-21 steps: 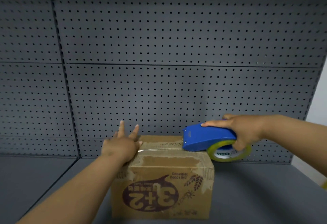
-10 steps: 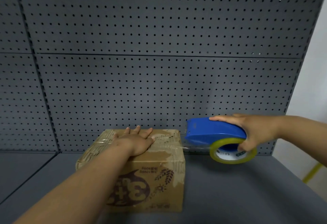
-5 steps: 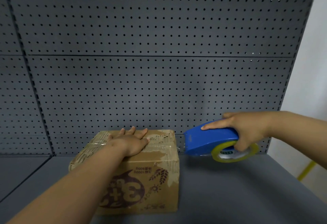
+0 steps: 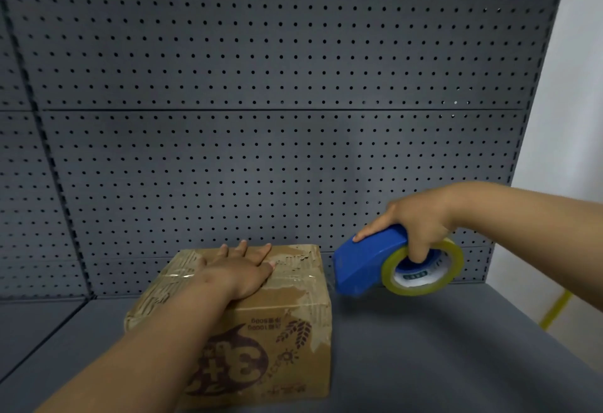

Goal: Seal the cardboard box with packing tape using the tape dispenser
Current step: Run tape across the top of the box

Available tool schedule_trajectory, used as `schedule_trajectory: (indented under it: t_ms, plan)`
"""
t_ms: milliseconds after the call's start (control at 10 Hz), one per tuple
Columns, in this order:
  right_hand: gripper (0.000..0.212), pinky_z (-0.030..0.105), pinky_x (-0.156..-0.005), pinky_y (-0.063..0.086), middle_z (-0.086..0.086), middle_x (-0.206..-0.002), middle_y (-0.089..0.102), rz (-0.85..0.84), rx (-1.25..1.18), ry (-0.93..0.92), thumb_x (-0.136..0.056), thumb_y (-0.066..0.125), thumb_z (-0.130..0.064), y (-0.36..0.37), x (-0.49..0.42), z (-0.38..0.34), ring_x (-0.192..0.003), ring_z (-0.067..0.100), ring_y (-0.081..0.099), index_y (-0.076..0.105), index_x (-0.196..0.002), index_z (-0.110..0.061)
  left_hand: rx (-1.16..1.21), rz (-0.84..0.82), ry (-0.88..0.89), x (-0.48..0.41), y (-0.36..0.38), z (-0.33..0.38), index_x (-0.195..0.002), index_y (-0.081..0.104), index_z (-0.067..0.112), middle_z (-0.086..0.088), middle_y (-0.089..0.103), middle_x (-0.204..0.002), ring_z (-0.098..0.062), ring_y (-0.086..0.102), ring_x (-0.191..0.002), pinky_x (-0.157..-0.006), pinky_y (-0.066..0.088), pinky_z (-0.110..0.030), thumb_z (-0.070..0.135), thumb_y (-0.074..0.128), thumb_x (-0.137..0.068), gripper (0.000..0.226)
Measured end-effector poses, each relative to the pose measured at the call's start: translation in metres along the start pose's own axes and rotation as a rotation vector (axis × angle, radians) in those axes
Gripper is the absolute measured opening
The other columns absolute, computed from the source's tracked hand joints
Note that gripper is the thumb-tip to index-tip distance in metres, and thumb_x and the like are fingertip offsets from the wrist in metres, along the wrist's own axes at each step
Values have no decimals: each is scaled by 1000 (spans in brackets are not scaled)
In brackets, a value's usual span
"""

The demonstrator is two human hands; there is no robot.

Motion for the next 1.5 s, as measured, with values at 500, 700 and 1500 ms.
schedule_trajectory:
  t_ms: [500, 700, 1500]
  plan:
    - [79, 20, -58, 45, -7, -94, 51, 62, -38, -8, -73, 64, -11, 1, -10, -7, -68, 10, 52, 37, -130, -58, 28, -3, 1, 0, -1, -2, -143, 0, 51, 6, -6, -160, -25, -6, -147, -116, -1, -56, 64, 13, -89, 58]
    - [78, 21, -59, 45, -7, -97, 52, 83, -33, 22, -73, 64, -12, 2, -8, -1, -67, 10, 52, 37, -130, -58, 21, -10, -5, 1, -1, -1, -143, 0, 51, 6, -6, -160, -26, -6, -147, -116, -1, -57, 64, 13, -89, 57]
    - [77, 18, -59, 29, -6, -84, 31, 727, -253, 91, -75, 67, -26, 7, 0, 52, -72, 5, 35, 28, -134, -57, 215, 322, 564, 29, -40, 61, -138, 43, 31, 14, 33, -151, -5, 27, -141, -113, 14, -21, 29, 38, -97, 41]
Point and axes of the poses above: each hand's wrist, its own x-axis away from the middle knuckle, its own y-axis out of the palm, z = x × y, the point moved 5 cm from there along -x, towards the middle knuckle
